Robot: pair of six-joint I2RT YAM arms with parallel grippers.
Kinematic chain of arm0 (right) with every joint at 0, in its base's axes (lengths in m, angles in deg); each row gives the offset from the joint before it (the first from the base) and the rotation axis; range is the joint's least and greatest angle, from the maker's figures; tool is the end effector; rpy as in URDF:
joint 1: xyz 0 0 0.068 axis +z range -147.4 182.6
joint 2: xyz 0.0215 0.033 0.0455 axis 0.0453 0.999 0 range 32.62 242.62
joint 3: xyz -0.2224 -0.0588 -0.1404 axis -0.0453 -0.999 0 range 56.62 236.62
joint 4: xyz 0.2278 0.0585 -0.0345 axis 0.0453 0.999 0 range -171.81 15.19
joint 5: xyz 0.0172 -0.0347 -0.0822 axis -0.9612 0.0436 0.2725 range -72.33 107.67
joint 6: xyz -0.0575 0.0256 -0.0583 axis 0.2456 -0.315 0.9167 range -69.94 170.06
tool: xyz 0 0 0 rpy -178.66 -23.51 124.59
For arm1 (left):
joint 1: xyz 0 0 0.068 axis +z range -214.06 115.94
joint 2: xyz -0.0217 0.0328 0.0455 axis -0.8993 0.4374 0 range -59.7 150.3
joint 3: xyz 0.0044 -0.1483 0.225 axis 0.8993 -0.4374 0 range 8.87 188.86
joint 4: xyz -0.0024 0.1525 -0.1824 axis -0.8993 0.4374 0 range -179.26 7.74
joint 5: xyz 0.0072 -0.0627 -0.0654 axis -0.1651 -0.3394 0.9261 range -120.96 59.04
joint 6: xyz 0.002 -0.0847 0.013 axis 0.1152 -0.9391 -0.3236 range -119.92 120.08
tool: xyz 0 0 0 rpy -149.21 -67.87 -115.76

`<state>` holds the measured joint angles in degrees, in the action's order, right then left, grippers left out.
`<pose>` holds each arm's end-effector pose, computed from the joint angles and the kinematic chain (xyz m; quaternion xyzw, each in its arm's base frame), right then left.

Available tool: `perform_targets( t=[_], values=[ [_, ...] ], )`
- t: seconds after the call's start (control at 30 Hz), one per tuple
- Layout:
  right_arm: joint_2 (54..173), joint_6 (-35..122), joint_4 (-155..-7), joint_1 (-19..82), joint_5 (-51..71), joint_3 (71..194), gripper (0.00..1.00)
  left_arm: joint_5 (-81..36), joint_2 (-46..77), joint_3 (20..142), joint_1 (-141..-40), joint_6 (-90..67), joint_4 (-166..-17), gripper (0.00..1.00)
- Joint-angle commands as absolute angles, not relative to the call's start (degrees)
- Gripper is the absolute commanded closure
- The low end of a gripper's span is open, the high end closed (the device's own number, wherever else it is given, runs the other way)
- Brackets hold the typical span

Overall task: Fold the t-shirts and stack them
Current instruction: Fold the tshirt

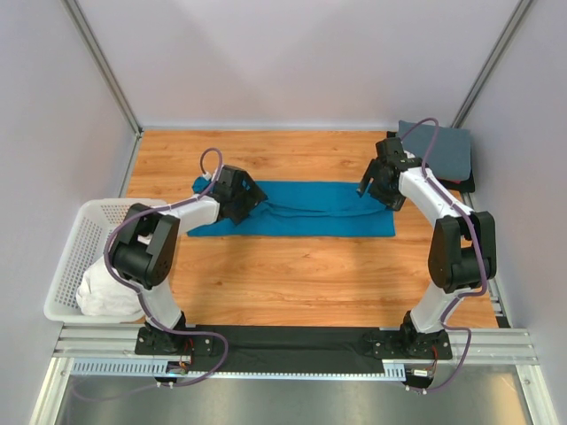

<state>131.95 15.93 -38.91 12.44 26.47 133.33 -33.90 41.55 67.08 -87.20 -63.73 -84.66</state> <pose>0.3464 0.0484 0.2062 0.2209 0.9492 0.0096 0.2240 0.3445 -0.1430 0.1527 -0.3326 0.8708 -0.2311 0.2786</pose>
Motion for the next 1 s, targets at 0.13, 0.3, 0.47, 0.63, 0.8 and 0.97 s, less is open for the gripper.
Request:
perform_targets(
  t=[0.13,0.3,0.47,0.63,0.8,0.97],
  values=[
    [131.6,16.9,-38.3,12.6,28.6,134.3,0.17,-33.5,43.6,71.2,-87.0,-64.1,-87.3,0.17],
    [131.8,16.9,-38.1,12.6,29.0,134.3,0.17,-33.9,45.6,73.0,-87.0,-63.7,-87.7,0.23],
    [131.8,17.1,-38.0,12.6,29.5,134.4,0.17,-33.4,47.1,76.0,-87.1,-63.1,-88.6,0.28],
    [131.9,17.1,-38.0,12.5,29.9,134.5,0.17,-34.0,50.5,79.8,-87.0,-62.4,-88.9,0.28],
    [131.8,17.2,-38.2,12.5,30.2,134.8,0.17,-33.9,54.0,84.4,-87.0,-62.4,-91.6,0.28],
    [131.9,17.3,-38.3,12.5,30.1,135.1,0.17,-34.7,58.7,92.1,-86.9,-60.4,-89.7,0.27]
  ],
)
